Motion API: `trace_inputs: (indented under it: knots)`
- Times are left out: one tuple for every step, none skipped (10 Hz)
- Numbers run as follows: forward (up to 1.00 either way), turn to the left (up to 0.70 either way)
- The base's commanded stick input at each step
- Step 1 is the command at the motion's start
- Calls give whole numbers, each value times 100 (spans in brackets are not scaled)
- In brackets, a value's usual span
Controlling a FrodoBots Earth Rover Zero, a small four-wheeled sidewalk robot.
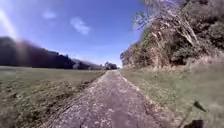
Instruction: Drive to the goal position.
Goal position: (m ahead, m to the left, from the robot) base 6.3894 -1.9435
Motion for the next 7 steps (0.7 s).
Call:
trace_inputs:
  knots:
    - [70, 0]
    - [70, 0]
    - [70, 0]
    - [70, 0]
    - [70, 0]
    - [70, 0]
    - [70, 0]
